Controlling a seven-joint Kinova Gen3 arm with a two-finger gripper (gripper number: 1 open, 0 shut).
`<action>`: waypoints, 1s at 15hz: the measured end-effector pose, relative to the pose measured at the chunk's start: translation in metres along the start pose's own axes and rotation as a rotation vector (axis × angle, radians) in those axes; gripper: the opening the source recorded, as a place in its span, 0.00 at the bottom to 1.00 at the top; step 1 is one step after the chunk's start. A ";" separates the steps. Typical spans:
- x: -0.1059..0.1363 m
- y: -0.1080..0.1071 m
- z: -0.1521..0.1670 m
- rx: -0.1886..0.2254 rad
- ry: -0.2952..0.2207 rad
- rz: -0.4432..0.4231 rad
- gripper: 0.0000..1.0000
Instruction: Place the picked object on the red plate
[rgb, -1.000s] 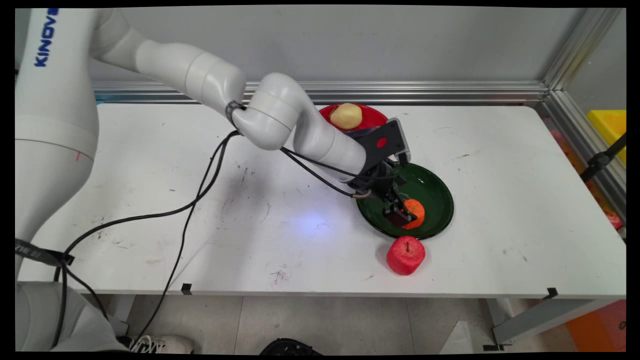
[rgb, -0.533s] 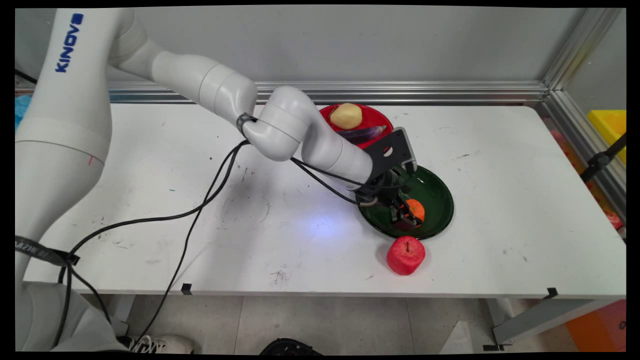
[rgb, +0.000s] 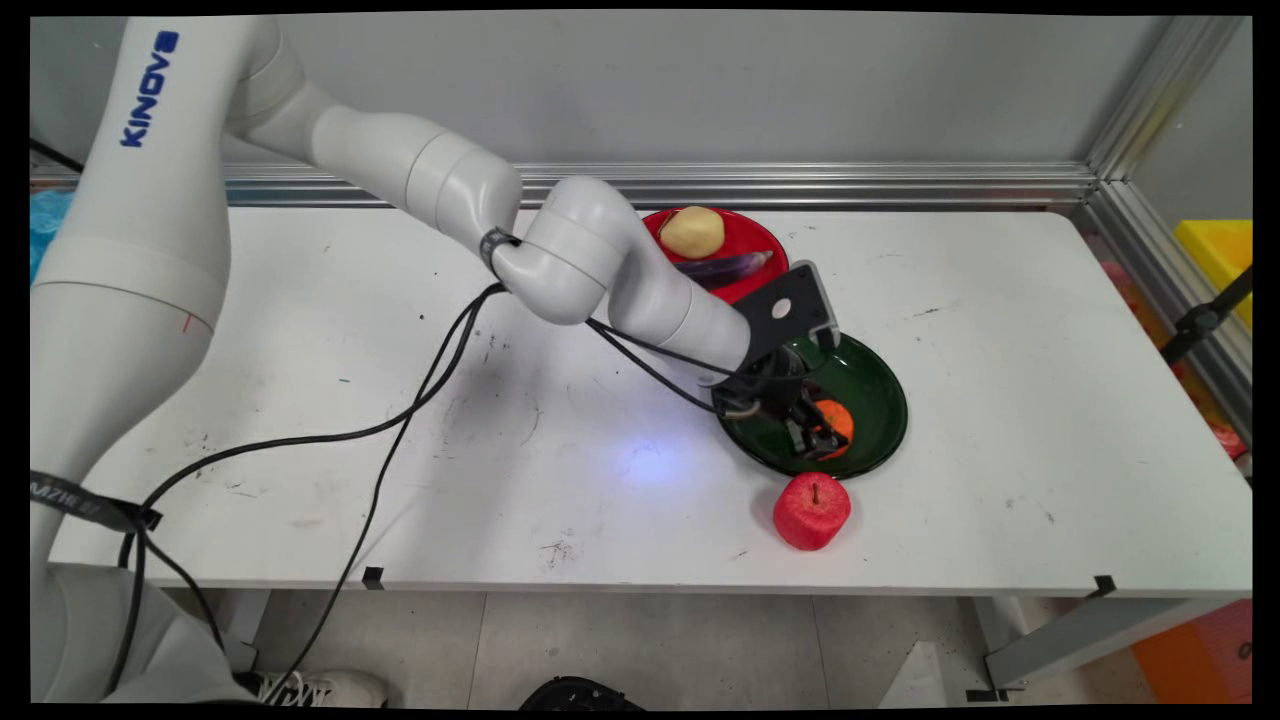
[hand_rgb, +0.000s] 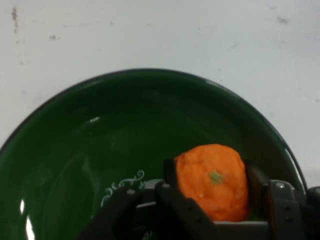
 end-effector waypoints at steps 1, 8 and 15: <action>0.002 -0.002 -0.002 0.000 0.004 -0.005 0.00; 0.018 -0.035 -0.039 -0.002 0.030 -0.024 0.00; 0.010 -0.083 -0.083 0.015 0.017 -0.004 0.00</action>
